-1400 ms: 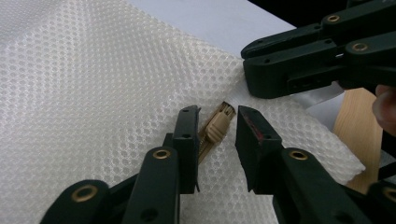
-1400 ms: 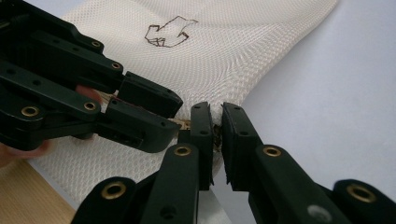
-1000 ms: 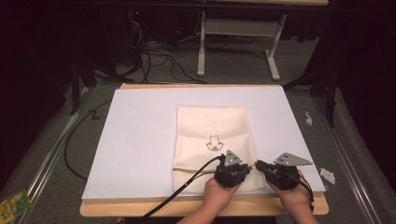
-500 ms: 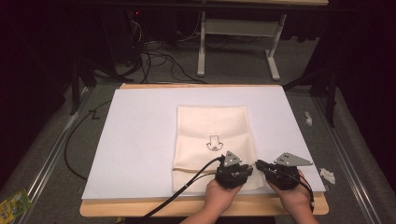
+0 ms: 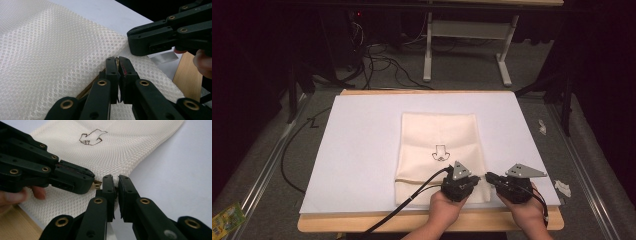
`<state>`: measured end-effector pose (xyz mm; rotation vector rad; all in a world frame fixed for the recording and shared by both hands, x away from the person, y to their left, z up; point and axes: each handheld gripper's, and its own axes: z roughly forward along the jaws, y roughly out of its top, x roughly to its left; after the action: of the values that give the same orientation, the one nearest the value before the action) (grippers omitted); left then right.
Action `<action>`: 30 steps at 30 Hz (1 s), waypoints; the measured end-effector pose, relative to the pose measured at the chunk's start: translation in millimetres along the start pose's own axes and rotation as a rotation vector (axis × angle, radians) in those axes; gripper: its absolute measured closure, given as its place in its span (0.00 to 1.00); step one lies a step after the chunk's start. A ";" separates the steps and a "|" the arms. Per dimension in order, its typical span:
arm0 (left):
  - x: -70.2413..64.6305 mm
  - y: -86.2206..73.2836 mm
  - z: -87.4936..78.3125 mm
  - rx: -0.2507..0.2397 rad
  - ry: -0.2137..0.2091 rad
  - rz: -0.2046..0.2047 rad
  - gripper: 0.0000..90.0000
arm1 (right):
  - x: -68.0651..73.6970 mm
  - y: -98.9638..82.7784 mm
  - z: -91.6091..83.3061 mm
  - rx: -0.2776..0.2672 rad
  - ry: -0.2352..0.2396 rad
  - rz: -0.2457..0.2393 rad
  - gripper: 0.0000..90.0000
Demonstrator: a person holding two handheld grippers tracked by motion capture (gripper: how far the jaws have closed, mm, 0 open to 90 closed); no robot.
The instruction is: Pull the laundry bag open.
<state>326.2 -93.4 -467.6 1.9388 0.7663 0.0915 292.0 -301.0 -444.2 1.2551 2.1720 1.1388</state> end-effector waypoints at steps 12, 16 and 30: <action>22.2 -7.5 -25.8 0.009 0.029 -0.042 0.98 | -3.0 2.8 -7.5 -0.031 -0.002 0.025 0.97; 35.0 -11.6 -42.3 0.032 0.040 -0.038 0.97 | -4.8 0.2 -7.5 -0.025 -0.021 0.021 0.97; 103.5 -35.5 -130.0 0.130 0.229 -0.082 0.98 | -18.0 -4.1 -16.0 -0.029 -0.079 0.043 0.97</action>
<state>342.4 75.6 -460.1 2.0390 1.0239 0.2221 288.8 -324.7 -439.1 1.3181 2.0731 1.1142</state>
